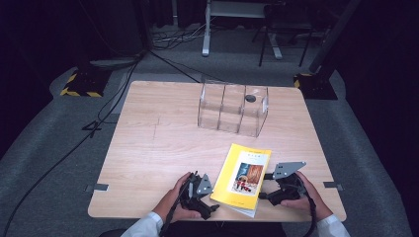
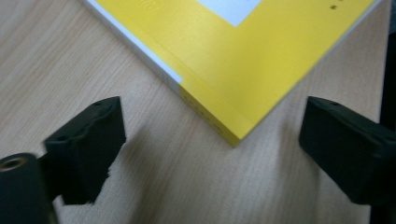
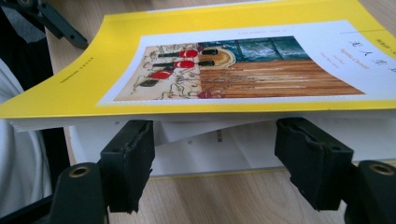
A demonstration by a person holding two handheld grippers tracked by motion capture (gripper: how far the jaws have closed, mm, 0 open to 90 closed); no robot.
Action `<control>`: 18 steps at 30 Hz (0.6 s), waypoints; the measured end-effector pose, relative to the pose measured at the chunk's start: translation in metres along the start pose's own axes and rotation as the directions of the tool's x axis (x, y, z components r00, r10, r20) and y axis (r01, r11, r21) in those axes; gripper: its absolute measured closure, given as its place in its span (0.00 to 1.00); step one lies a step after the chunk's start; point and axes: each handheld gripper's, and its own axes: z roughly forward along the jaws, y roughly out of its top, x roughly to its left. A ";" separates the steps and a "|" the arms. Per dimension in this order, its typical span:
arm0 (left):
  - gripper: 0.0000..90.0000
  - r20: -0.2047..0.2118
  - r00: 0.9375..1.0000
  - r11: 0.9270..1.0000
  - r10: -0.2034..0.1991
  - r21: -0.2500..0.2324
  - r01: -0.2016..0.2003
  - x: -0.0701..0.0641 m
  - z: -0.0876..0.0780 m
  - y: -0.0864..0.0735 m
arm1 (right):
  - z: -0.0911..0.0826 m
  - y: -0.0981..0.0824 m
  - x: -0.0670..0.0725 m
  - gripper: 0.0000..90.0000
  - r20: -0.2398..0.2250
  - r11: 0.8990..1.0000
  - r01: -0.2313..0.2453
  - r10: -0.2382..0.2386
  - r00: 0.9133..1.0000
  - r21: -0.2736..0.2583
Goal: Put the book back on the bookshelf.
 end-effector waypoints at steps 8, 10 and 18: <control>0.17 -0.021 0.995 0.995 0.098 -0.011 -0.099 -0.033 0.009 0.024 | -0.002 0.006 0.001 0.32 0.005 0.999 -0.009 0.009 1.000 -0.032; 0.17 -0.037 0.992 0.992 0.123 -0.003 -0.124 -0.040 0.015 0.029 | -0.003 0.008 0.001 0.32 0.004 0.999 -0.013 0.013 1.000 -0.039; 0.21 -0.128 0.984 0.992 0.123 -0.024 -0.127 -0.050 0.026 0.039 | -0.004 0.014 0.002 0.32 0.009 0.998 -0.018 0.019 1.000 -0.053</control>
